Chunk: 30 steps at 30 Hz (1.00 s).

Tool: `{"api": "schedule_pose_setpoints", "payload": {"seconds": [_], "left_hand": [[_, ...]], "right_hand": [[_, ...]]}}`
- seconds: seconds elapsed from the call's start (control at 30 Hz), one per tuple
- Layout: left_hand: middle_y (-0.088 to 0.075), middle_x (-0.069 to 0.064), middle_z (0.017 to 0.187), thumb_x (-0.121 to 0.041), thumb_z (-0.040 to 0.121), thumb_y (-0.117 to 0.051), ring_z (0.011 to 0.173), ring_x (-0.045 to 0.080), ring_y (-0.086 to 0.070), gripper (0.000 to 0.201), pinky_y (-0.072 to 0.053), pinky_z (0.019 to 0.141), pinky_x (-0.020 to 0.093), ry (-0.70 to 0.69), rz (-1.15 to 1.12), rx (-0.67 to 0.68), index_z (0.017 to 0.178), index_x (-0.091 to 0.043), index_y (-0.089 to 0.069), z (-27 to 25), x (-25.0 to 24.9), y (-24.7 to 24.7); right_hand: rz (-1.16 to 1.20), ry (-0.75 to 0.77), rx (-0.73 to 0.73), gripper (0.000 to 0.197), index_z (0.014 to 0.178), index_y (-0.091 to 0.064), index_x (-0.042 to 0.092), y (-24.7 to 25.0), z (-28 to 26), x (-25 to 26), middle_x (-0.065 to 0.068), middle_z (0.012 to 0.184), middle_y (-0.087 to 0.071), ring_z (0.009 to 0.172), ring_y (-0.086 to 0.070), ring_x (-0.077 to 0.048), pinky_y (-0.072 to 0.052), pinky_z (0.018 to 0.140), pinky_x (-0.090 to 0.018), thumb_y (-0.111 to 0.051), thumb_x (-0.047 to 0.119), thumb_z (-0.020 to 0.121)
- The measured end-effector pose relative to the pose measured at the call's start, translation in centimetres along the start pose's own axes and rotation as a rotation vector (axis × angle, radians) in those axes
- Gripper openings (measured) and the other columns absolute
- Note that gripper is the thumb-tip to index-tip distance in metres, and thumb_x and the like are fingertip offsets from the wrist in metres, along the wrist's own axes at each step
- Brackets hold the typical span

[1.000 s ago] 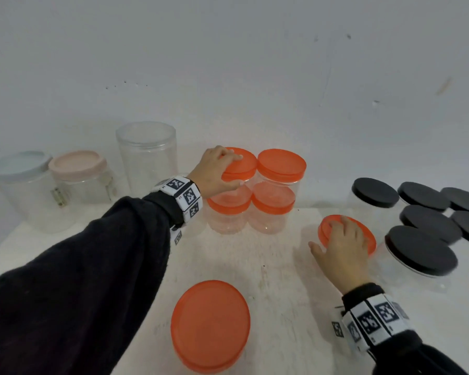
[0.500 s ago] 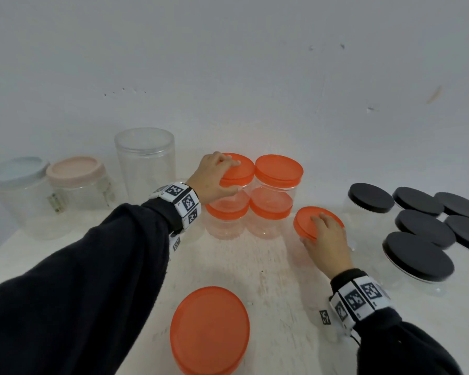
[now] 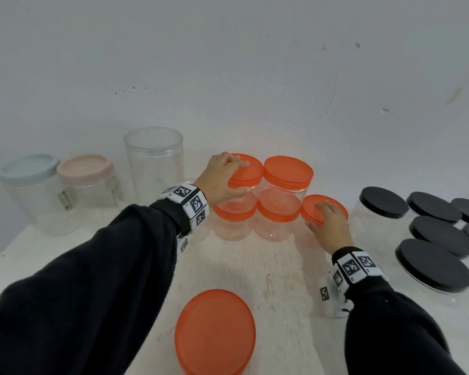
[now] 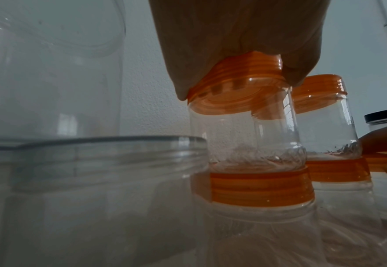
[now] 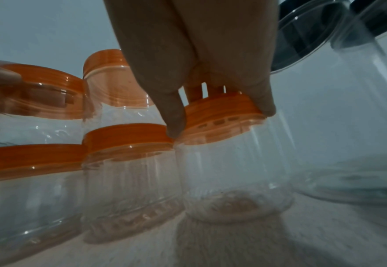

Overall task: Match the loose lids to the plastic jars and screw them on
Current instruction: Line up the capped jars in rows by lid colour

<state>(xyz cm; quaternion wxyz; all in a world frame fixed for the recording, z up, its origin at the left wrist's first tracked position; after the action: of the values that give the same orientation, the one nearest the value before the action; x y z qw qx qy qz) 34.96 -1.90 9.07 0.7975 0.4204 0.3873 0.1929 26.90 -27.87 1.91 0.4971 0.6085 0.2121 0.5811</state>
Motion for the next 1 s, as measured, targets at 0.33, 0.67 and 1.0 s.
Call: {"api": "schedule_pose_setpoints", "payload": {"seconds": [0.33, 0.67, 1.0], "left_hand": [[-0.036, 0.007, 0.136, -0.034, 0.084, -0.066, 0.13, 0.023, -0.024, 0.061, -0.018, 0.106, 0.028, -0.002, 0.006, -0.004, 0.137, -0.017, -0.042, 0.0, 0.0, -0.1], [-0.035, 0.005, 0.136, -0.034, 0.084, -0.065, 0.131, 0.021, -0.022, 0.061, -0.018, 0.107, 0.028, 0.009, -0.001, -0.001, 0.137, -0.019, -0.041, 0.0, 0.0, -0.2], [-0.035, 0.007, 0.136, -0.034, 0.084, -0.064, 0.13, 0.022, -0.023, 0.06, -0.019, 0.108, 0.029, 0.018, 0.008, 0.021, 0.138, -0.018, -0.041, 0.4, -0.4, 0.2]], "right_hand": [[0.019, 0.035, -0.007, 0.056, 0.139, -0.042, 0.008, -0.2, 0.6, -0.8, -0.012, 0.15, -0.03, 0.139, -0.025, -0.028, -0.023, 0.112, -0.054, -0.063, 0.018, 0.088], [0.007, 0.054, -0.02, 0.054, 0.137, -0.043, 0.008, -0.8, 1.7, -1.2, -0.013, 0.148, -0.032, 0.138, -0.028, -0.029, -0.024, 0.11, -0.056, -0.063, 0.018, 0.088], [-0.028, 0.281, -0.243, 0.035, 0.119, -0.058, 0.006, 1.8, -2.8, 3.4, -0.017, 0.132, -0.049, 0.125, -0.039, -0.033, -0.029, 0.102, -0.034, -0.062, 0.019, 0.087]]}}
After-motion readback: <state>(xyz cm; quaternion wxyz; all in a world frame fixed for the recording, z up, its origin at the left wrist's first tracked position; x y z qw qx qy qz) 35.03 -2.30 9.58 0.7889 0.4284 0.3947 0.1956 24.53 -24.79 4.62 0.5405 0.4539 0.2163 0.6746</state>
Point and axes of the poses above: each hand's wrist, its own z-axis towards the middle knuckle, its own y-axis out of the back of the hand, x = y × z, the point moved 1 cm from there along z, towards the middle knuckle
